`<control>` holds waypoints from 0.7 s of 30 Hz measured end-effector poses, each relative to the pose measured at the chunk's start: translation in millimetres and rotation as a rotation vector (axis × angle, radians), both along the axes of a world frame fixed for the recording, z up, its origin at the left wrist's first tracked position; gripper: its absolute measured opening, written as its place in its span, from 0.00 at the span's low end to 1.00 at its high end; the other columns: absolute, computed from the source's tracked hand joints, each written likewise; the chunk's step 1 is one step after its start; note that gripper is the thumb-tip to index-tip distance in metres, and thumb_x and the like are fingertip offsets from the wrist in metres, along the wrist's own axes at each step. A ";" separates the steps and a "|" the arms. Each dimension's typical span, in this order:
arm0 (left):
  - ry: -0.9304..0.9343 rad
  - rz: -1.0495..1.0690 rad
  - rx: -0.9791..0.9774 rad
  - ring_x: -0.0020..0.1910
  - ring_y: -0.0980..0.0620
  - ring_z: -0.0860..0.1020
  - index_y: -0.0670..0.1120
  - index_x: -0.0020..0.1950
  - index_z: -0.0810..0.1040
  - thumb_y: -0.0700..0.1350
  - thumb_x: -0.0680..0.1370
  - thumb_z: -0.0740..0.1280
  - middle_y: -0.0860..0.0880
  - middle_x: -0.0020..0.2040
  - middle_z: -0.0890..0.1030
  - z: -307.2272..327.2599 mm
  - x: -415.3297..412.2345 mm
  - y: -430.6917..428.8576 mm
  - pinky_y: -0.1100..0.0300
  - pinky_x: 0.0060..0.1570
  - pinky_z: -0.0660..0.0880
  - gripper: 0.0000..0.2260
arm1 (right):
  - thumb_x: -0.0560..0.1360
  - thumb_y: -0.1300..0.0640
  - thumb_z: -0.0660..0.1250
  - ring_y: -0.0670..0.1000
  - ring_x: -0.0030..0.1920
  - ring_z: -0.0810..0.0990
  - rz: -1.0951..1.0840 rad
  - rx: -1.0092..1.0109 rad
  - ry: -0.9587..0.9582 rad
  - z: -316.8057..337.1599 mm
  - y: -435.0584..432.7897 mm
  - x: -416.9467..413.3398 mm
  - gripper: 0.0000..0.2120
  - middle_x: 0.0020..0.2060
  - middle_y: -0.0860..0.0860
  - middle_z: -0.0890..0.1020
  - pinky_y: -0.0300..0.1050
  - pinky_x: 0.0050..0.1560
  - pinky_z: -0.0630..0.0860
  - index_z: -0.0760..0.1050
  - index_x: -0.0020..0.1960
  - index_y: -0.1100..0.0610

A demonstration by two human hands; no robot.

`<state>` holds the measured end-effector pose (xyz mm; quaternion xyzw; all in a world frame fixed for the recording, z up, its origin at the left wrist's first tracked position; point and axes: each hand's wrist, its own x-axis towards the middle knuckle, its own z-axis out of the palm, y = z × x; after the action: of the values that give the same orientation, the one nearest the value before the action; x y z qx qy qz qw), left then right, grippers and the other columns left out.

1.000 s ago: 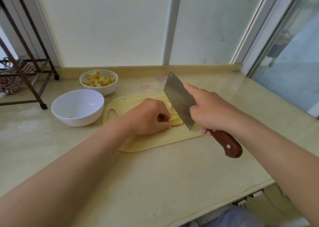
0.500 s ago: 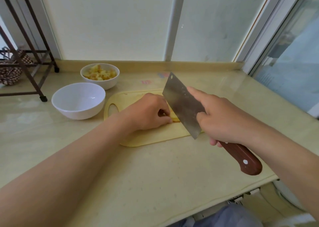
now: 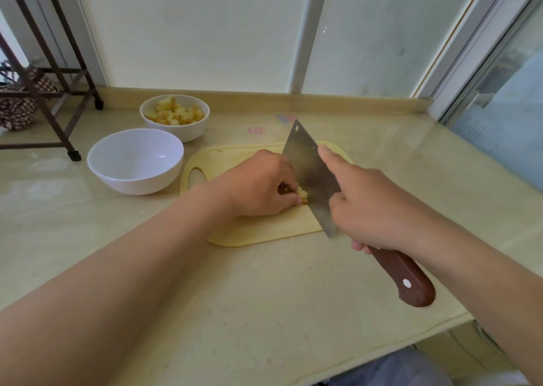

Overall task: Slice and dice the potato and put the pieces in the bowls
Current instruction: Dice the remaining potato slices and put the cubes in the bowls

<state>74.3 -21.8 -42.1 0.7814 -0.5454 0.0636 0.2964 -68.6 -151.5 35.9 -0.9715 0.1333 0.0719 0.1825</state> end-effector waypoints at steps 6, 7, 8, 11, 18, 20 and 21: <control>0.012 0.009 -0.002 0.32 0.59 0.72 0.46 0.42 0.86 0.45 0.71 0.76 0.50 0.40 0.82 0.5 -1.6 0.0 0.63 0.37 0.72 0.04 | 0.79 0.65 0.54 0.48 0.24 0.81 -0.005 0.061 0.018 9.8 -2.8 39.1 0.42 0.41 0.54 0.79 0.42 0.26 0.80 0.40 0.84 0.39; 0.010 0.010 0.002 0.32 0.59 0.72 0.46 0.42 0.86 0.45 0.71 0.76 0.50 0.41 0.83 0.9 -2.1 0.6 0.64 0.37 0.72 0.04 | 0.78 0.65 0.54 0.47 0.22 0.80 0.008 0.051 0.023 11.0 -3.1 41.7 0.43 0.41 0.54 0.80 0.42 0.26 0.79 0.40 0.84 0.39; 0.007 0.013 0.004 0.33 0.59 0.73 0.46 0.42 0.86 0.45 0.71 0.76 0.50 0.41 0.83 1.7 -3.1 1.3 0.64 0.37 0.73 0.04 | 0.78 0.66 0.54 0.46 0.21 0.80 0.012 0.049 0.024 11.8 -4.2 42.1 0.43 0.41 0.54 0.80 0.41 0.26 0.78 0.40 0.84 0.39; -0.003 0.033 0.008 0.34 0.55 0.75 0.45 0.41 0.86 0.44 0.71 0.75 0.49 0.40 0.82 4.2 -5.4 2.8 0.59 0.39 0.75 0.03 | 0.78 0.65 0.54 0.47 0.23 0.81 0.000 0.080 0.029 13.8 -12.4 31.3 0.43 0.49 0.52 0.77 0.43 0.28 0.79 0.42 0.83 0.36; 0.010 0.073 0.025 0.37 0.54 0.77 0.45 0.41 0.85 0.44 0.72 0.73 0.50 0.40 0.81 5.6 -6.4 4.2 0.56 0.41 0.76 0.03 | 0.79 0.66 0.54 0.50 0.21 0.79 -0.052 0.200 -0.020 23.7 -28.6 -11.0 0.39 0.28 0.52 0.79 0.44 0.26 0.77 0.54 0.81 0.32; 0.007 0.085 0.032 0.36 0.54 0.77 0.44 0.41 0.85 0.43 0.71 0.73 0.50 0.40 0.81 5.3 -6.3 5.0 0.57 0.41 0.75 0.03 | 0.79 0.66 0.55 0.51 0.20 0.77 -0.120 0.270 -0.120 26.5 -40.4 -16.1 0.38 0.20 0.52 0.79 0.44 0.26 0.76 0.56 0.80 0.32; 0.002 0.090 0.035 0.36 0.54 0.76 0.44 0.41 0.84 0.43 0.70 0.72 0.50 0.40 0.81 5.5 -6.2 5.3 0.57 0.41 0.76 0.03 | 0.80 0.66 0.55 0.52 0.19 0.77 -0.156 0.312 -0.177 25.9 -47.5 -16.9 0.38 0.20 0.53 0.79 0.44 0.25 0.75 0.57 0.81 0.34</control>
<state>68.1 -16.5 -36.6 0.8103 -0.5103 0.0665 0.2803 -85.4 -199.0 61.8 -0.9207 0.1787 -0.0085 0.3467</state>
